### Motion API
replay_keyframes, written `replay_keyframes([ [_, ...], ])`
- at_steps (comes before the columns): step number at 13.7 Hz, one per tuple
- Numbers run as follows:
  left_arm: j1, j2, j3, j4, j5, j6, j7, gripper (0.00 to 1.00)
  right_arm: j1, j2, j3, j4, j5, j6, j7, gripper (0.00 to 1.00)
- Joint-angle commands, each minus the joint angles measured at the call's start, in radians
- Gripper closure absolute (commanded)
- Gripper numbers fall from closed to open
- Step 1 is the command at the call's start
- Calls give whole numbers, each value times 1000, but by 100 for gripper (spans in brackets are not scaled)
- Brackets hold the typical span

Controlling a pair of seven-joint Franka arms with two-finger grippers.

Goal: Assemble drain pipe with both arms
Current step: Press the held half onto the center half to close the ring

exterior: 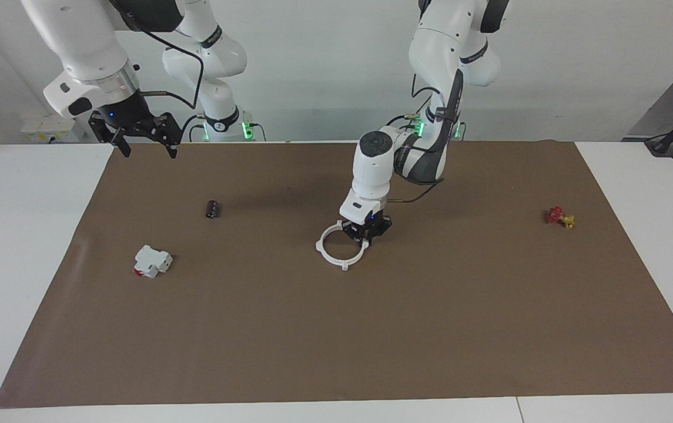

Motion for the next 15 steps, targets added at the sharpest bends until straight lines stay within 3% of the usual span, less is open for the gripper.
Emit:
replay_keyframes([
  [1, -20, -11, 17, -25, 23, 24, -27, 100, -5, -17, 2, -16, 17, 14, -17, 0],
  [15, -26, -11, 17, -25, 23, 19, -50, 100, -5, -17, 1, -16, 15, 14, -17, 0],
])
